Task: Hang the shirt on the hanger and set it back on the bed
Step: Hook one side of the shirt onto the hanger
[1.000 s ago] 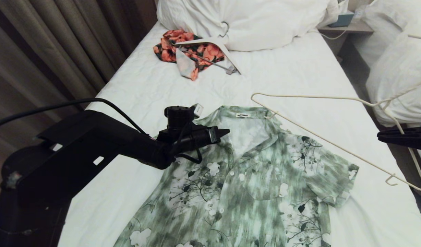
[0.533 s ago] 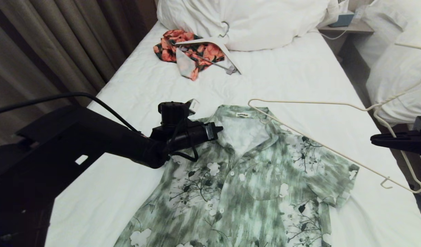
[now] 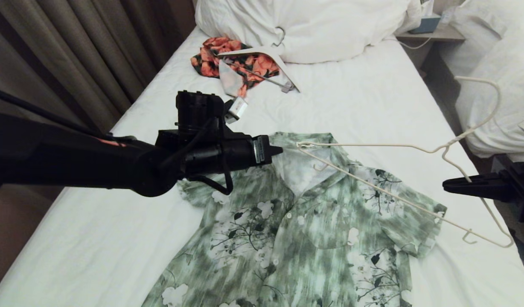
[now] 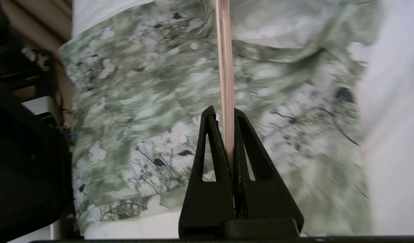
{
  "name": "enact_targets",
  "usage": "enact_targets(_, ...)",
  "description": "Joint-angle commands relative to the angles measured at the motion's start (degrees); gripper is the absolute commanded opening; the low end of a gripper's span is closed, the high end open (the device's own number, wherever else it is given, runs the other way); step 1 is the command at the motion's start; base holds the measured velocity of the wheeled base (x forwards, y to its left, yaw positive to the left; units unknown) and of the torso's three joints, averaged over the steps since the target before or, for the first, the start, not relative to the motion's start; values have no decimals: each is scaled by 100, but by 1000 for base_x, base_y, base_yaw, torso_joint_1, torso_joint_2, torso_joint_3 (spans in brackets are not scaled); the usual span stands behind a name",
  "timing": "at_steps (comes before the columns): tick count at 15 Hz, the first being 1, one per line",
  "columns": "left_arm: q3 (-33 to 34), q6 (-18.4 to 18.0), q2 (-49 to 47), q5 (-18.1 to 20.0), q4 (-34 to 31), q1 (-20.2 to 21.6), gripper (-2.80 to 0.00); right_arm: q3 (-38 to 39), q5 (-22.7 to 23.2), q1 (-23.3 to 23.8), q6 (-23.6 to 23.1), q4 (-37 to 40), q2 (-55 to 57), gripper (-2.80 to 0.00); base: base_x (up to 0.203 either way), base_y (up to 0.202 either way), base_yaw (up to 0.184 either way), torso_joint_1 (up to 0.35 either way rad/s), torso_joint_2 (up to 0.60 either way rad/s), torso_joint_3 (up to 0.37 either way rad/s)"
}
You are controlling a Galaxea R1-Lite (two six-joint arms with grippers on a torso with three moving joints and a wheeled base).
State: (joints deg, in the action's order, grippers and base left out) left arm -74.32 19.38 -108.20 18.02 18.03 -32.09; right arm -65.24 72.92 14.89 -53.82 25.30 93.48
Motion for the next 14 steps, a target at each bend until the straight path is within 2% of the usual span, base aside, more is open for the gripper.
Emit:
enact_targets(1, -200, -168, 470, 1, -441, -287, -280, 8, 30, -144, -32, 19, 83, -280, 0, 0, 0, 0, 0, 0)
enact_targets(2, -295, -295, 470, -124, -492, -347, -280, 56, 1, -215, -31, 18, 68, -280, 0, 0, 0, 0, 0, 0)
enact_targets(5, -433, -341, 579, -273, -583, -476, -280, 56, -48, -206, -32, 10, 74, -280, 0, 0, 0, 0, 0, 0)
enact_targets(8, -883, -436, 785, -286, -1380, -675, -280, 0, -41, -264, -35, -6, 55, -280, 0, 0, 0, 0, 0, 0)
enact_targets(11, -1089, -444, 875, -496, -1655, -1125, -280, -48, -41, -400, -33, -14, 56, -280, 0, 0, 0, 0, 0, 0)
enact_targets(14, -1350, -583, 659, -983, -1660, -1654, -280, -50, -24, -521, -33, -33, 48, -280, 0, 0, 0, 0, 0, 0)
